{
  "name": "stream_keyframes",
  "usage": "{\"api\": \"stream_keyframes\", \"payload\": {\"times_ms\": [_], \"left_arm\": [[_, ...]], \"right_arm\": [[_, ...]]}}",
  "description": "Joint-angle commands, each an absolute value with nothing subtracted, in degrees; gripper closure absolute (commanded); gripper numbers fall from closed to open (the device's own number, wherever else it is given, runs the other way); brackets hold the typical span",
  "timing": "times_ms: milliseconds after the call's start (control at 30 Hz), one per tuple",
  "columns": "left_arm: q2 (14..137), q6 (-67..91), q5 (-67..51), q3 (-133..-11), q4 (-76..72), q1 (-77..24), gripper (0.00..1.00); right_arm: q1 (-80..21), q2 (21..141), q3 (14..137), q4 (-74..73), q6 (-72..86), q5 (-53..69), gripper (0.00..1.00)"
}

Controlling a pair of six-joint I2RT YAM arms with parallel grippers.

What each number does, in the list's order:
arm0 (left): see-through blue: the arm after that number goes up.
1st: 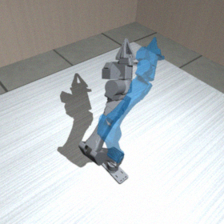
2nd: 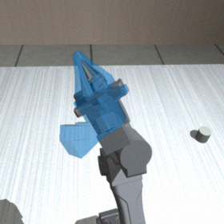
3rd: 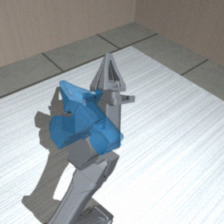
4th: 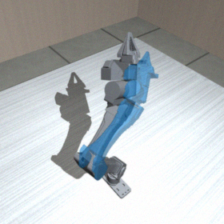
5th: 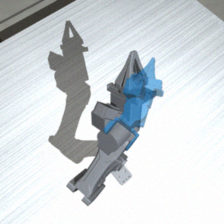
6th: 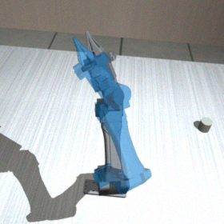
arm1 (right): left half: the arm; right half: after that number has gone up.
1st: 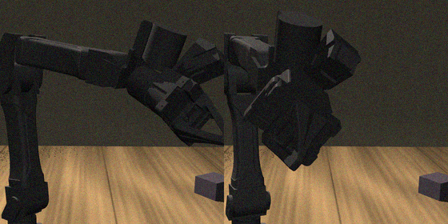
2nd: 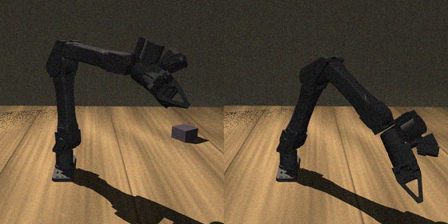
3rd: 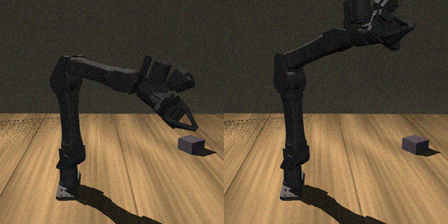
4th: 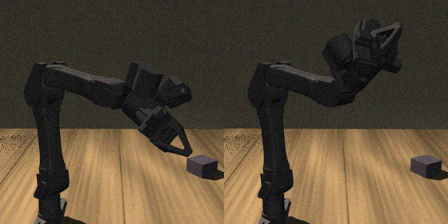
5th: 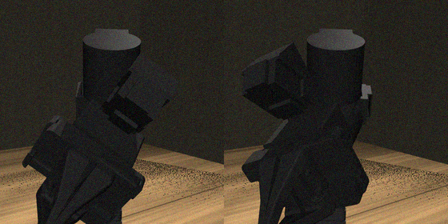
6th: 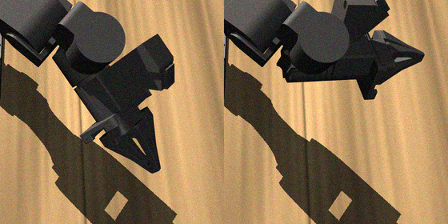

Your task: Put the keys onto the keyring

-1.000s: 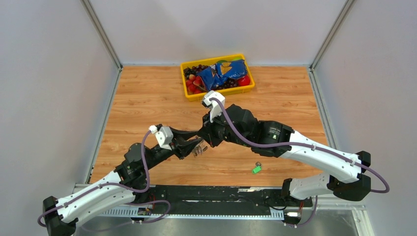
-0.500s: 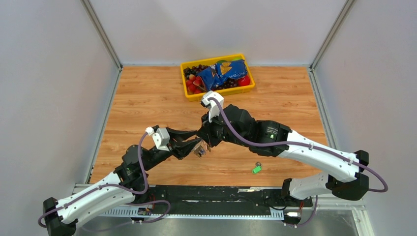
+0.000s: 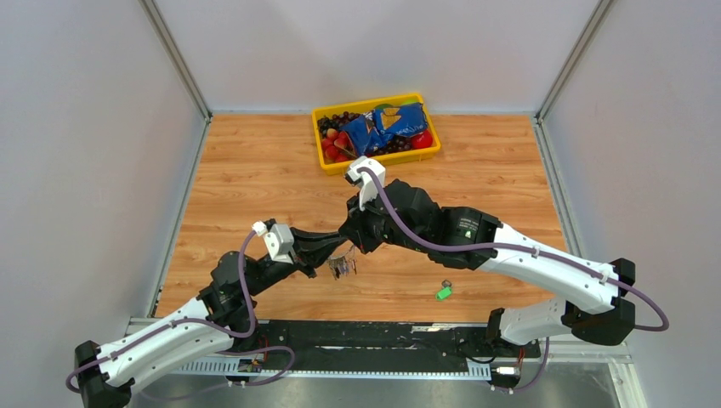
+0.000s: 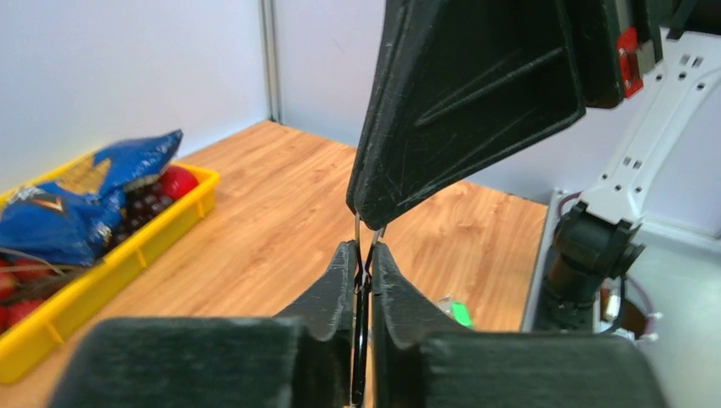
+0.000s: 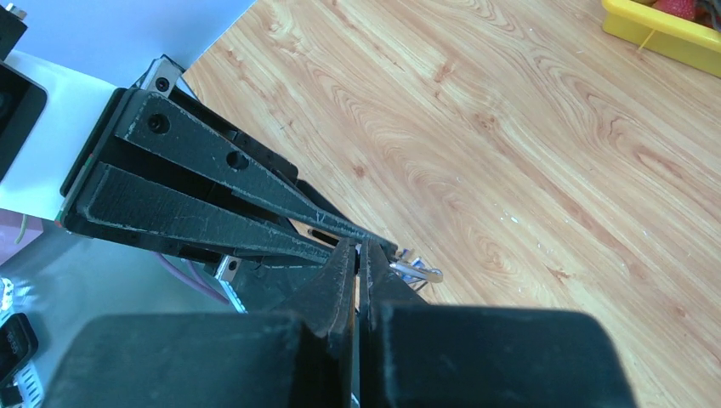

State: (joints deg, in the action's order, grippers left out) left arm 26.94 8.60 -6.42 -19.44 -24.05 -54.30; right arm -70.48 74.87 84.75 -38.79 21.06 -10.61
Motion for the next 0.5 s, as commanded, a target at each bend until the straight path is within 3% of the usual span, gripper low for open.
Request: {"api": "stream_keyframes", "payload": {"times_ms": [0,467], "left_arm": [[27.99,8.13,-7.03,-19.79,-26.08,-54.46,0.97],[23.62,9.94,-2.5,-18.83,-25.86,-54.44,0.99]], "right_arm": [[-70.76,74.59,87.89,-36.48,22.45,-10.71,1.0],[-70.8,73.94,86.34,-36.23,22.56,-10.3,1.0]]}}
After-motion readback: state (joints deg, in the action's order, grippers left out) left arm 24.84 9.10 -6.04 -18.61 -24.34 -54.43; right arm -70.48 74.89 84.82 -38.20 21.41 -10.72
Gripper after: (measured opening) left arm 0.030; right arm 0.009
